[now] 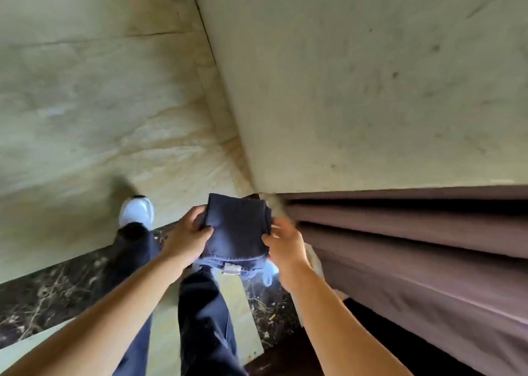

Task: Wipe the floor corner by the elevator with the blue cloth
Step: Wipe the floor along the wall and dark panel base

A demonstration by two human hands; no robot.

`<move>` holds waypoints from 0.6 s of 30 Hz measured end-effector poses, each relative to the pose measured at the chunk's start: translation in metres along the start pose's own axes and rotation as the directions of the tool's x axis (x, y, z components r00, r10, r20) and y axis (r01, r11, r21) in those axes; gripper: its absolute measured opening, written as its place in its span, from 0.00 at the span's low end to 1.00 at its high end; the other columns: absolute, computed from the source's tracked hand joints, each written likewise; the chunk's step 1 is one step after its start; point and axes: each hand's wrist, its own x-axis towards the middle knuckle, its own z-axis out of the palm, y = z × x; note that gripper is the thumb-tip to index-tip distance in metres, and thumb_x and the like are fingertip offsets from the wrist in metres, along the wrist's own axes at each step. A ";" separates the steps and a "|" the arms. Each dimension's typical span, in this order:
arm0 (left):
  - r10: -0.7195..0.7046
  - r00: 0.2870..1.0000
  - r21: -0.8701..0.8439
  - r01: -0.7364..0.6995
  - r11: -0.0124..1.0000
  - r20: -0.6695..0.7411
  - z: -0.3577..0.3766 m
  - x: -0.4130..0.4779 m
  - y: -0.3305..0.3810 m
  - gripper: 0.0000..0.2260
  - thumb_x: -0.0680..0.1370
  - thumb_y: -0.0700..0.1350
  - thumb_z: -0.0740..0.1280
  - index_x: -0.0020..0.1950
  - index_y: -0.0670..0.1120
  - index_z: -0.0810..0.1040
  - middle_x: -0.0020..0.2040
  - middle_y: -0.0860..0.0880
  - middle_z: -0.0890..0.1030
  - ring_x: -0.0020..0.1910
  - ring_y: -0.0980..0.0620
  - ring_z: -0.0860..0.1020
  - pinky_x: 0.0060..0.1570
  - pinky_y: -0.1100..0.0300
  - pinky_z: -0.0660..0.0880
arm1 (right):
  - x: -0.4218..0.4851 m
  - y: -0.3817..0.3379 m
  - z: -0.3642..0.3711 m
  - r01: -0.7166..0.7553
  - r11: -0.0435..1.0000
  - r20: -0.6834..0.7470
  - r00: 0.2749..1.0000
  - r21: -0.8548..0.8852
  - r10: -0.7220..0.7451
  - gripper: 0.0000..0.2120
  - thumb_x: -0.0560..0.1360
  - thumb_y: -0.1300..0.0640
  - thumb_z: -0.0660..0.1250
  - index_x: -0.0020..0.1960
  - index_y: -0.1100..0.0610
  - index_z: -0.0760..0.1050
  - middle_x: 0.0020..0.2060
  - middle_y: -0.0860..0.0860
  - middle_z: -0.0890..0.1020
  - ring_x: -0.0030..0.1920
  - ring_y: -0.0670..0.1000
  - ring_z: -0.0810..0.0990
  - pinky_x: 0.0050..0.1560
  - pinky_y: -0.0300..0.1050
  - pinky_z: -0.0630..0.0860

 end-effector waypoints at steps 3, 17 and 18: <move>-0.020 1.000 0.044 0.021 0.999 -0.016 0.038 0.155 -0.034 0.17 0.75 0.40 0.66 0.51 0.63 0.72 0.35 0.47 0.79 0.36 0.42 0.77 0.40 0.49 0.73 | 0.146 0.016 0.043 0.049 0.983 -0.069 0.996 -0.177 -0.062 0.16 0.71 0.67 0.61 0.49 0.49 0.79 0.45 0.58 0.83 0.43 0.59 0.82 0.43 0.50 0.78; 0.407 0.913 0.545 -0.348 0.762 0.014 0.116 0.505 -0.164 0.08 0.77 0.49 0.63 0.55 0.53 0.71 0.48 0.53 0.72 0.45 0.44 0.78 0.39 0.53 0.71 | 0.540 0.175 0.202 0.661 0.243 0.246 0.556 -0.710 -0.794 0.25 0.79 0.47 0.60 0.76 0.50 0.67 0.78 0.55 0.65 0.79 0.59 0.59 0.75 0.61 0.61; 0.461 0.887 0.592 -0.387 0.707 0.029 0.109 0.512 -0.162 0.07 0.77 0.50 0.62 0.54 0.52 0.72 0.49 0.52 0.73 0.45 0.43 0.79 0.38 0.52 0.73 | 0.549 0.171 0.208 0.623 0.201 0.274 0.581 -0.756 -0.766 0.27 0.80 0.45 0.58 0.77 0.49 0.64 0.79 0.55 0.62 0.80 0.60 0.56 0.75 0.64 0.58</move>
